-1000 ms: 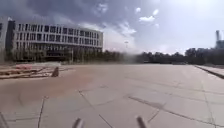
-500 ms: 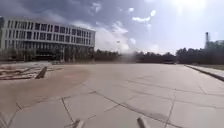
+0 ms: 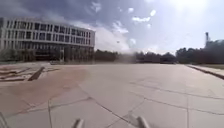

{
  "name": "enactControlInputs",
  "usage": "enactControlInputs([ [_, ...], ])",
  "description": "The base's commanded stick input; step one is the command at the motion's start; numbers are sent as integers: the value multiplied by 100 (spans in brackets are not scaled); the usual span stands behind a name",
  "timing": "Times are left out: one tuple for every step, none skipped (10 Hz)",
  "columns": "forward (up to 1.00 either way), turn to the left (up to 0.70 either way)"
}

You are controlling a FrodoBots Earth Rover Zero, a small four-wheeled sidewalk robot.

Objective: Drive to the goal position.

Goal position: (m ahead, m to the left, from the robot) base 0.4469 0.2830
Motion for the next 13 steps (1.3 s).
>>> enactControlInputs([
  [69, 0],
  [69, 0],
  [69, 0],
  [69, 0],
  [69, 0],
  [69, 0],
  [69, 0],
  [69, 0],
  [69, 0],
  [69, 0],
  [69, 0],
  [69, 0],
  [69, 0],
])
